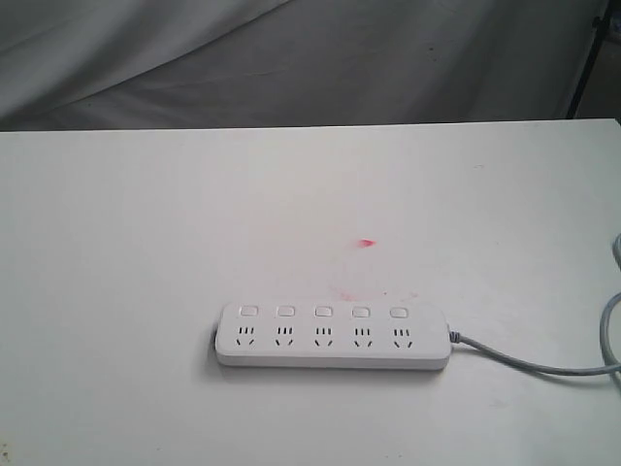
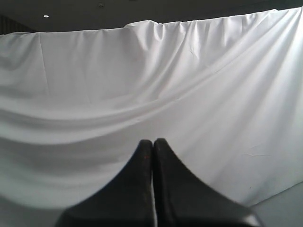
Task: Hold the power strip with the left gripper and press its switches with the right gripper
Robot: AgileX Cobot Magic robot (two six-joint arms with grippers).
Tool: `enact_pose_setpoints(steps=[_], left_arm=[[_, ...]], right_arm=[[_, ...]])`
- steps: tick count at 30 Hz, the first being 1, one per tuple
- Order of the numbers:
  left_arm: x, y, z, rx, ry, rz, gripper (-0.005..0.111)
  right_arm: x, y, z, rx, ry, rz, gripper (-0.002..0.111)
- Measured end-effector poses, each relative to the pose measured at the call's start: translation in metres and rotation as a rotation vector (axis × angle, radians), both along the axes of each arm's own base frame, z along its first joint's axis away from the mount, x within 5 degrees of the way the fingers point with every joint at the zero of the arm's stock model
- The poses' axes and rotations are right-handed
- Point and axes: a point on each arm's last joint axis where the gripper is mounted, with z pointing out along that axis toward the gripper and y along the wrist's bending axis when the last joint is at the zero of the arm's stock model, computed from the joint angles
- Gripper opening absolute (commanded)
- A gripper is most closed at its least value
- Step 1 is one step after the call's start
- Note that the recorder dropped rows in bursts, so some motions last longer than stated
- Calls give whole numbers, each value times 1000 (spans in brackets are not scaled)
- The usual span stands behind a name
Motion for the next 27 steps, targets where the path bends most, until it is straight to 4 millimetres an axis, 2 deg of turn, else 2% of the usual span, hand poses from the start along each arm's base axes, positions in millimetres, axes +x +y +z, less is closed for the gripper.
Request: enact_pose_setpoints(steps=[21,27], left_arm=[[0,0,0,-52,-13,-22,0],[3,-7,-4,15,33,-80,0]], right_arm=[[0,0,0,0,0,0,0],[0,0,0,0,0,0,0]])
